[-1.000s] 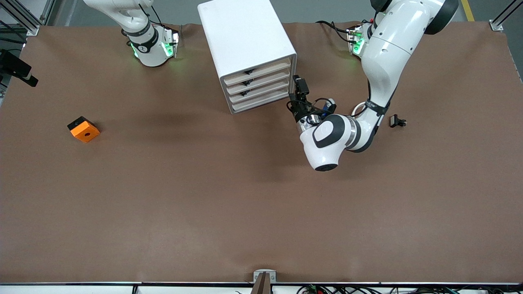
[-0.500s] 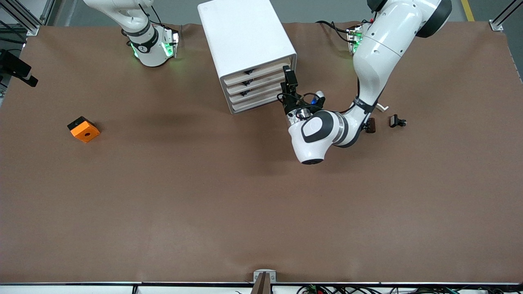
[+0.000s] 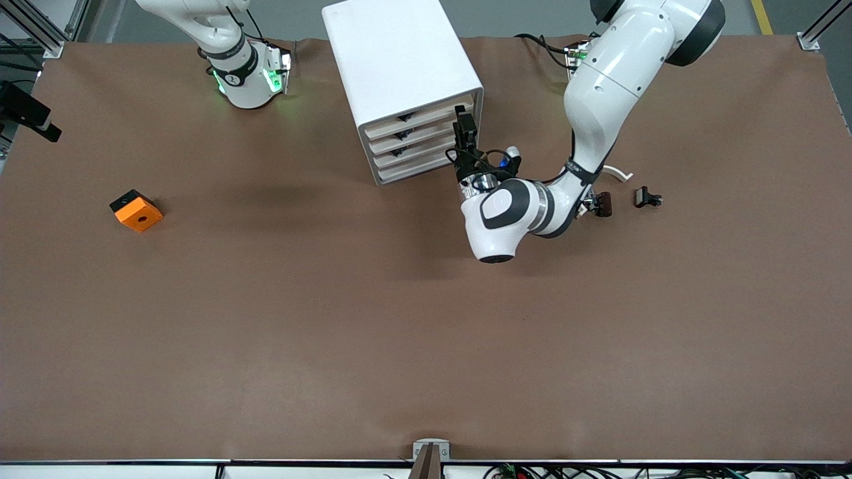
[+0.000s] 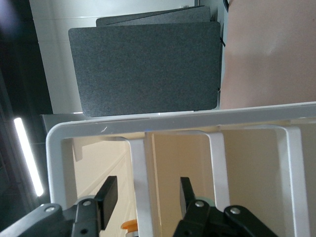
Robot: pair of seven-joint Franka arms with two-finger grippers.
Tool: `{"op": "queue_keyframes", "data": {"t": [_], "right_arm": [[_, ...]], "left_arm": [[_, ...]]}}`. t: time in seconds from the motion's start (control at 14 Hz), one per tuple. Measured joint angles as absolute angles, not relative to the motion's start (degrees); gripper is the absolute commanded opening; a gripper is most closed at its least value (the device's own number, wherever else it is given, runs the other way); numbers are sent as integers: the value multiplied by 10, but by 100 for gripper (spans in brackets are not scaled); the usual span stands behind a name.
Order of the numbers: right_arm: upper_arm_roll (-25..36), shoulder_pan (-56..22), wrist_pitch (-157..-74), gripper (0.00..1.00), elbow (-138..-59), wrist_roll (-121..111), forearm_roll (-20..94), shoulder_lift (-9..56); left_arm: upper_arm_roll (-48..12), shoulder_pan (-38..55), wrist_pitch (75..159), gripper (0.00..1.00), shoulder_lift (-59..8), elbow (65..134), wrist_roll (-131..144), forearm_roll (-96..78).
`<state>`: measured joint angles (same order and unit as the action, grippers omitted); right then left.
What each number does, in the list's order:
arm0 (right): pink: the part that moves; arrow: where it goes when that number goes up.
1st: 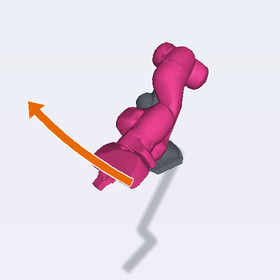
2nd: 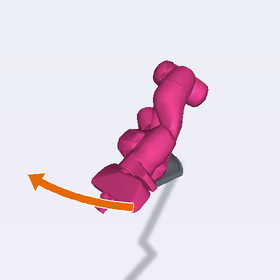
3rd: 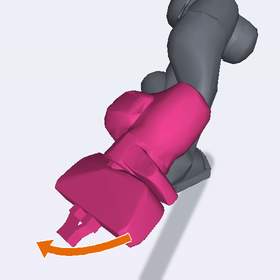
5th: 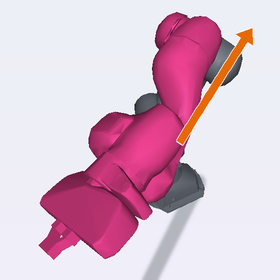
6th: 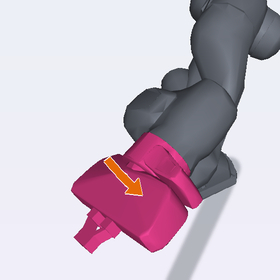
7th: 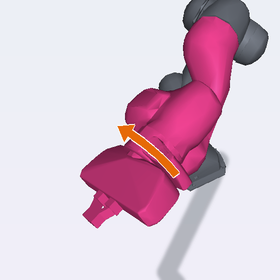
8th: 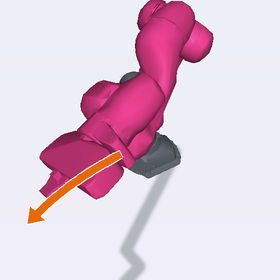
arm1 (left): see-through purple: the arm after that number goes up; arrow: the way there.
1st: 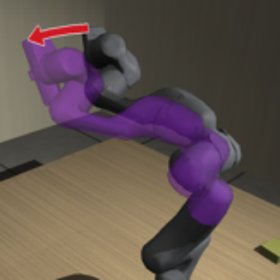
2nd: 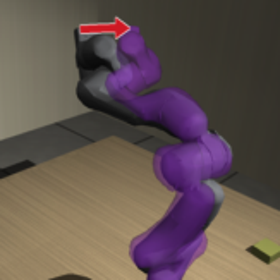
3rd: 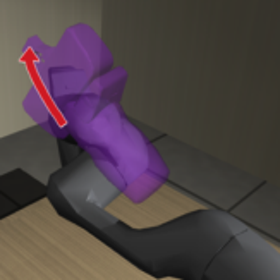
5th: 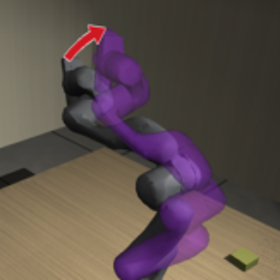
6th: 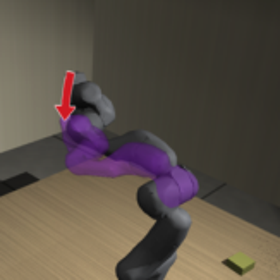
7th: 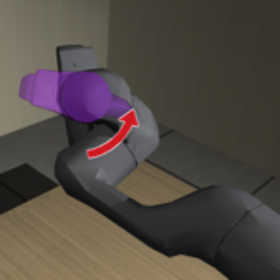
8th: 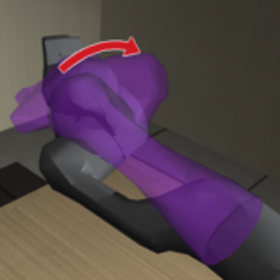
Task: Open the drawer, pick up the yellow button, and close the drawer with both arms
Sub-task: 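Grasp the drawer front with the left gripper and pull outward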
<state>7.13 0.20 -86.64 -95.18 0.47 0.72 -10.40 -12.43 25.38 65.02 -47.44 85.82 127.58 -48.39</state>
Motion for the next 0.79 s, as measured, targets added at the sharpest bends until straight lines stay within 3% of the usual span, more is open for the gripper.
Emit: {"op": "queue_keyframes", "data": {"t": [0.21, 0.5, 0.79], "right_arm": [[71, 2, -867, 100, -952, 5, 7, -104], [71, 2, -868, 100, -951, 5, 7, -104], [72, 2, -868, 100, -950, 5, 7, -104]], "left_arm": [[-124, 262, 643, 29, -477, 861, 1277, -484], [-124, 265, 628, 8, -477, 861, 1286, -485], [-124, 265, 623, 7, -478, 861, 1293, -485]]}}
